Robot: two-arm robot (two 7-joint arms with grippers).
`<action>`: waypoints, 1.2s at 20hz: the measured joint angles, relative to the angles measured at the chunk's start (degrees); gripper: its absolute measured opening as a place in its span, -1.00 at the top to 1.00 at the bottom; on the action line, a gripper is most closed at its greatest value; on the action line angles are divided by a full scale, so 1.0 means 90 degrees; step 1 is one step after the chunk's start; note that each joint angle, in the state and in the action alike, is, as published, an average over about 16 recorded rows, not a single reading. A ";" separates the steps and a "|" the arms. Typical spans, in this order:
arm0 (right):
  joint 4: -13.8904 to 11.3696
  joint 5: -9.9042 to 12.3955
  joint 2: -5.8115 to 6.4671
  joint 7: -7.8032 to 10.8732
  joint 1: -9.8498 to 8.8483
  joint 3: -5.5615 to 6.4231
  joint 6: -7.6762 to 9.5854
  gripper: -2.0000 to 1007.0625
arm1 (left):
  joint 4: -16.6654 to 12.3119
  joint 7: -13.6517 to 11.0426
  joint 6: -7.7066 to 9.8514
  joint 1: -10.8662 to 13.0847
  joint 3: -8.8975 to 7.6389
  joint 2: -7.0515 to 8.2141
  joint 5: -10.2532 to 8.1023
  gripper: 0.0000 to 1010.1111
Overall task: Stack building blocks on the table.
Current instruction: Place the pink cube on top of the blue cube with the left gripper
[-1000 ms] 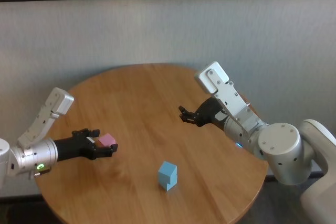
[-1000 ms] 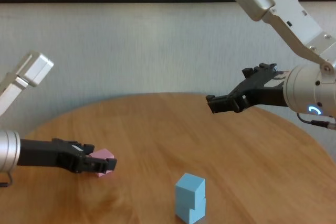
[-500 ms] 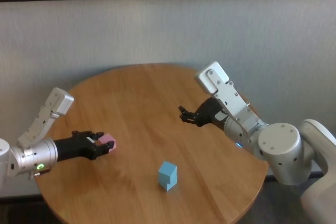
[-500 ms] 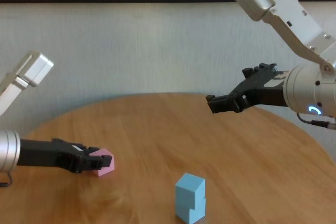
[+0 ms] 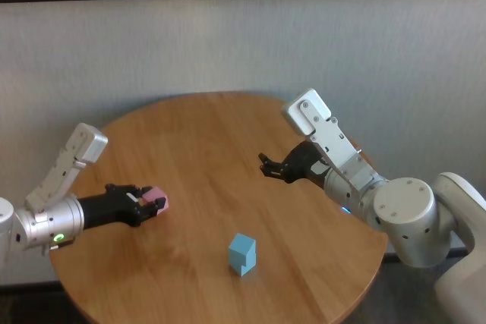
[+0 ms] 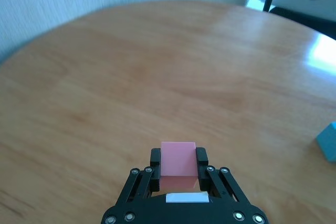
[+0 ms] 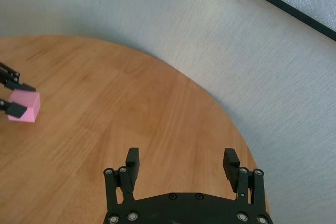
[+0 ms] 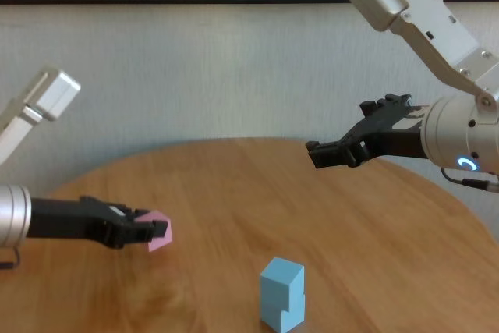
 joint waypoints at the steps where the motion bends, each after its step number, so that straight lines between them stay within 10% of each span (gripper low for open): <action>1: 0.0000 0.0000 0.0000 0.0000 0.0000 0.0000 0.0000 -1.00 | -0.0099 -0.0006 -0.0001 0.0028 -0.0009 0.0029 -0.0012 0.19; 24: 0.0000 0.0000 0.0000 0.0000 0.0000 0.0000 0.0000 -1.00 | -0.3031 -0.0898 0.0336 0.0646 0.0293 0.0733 -0.0665 0.19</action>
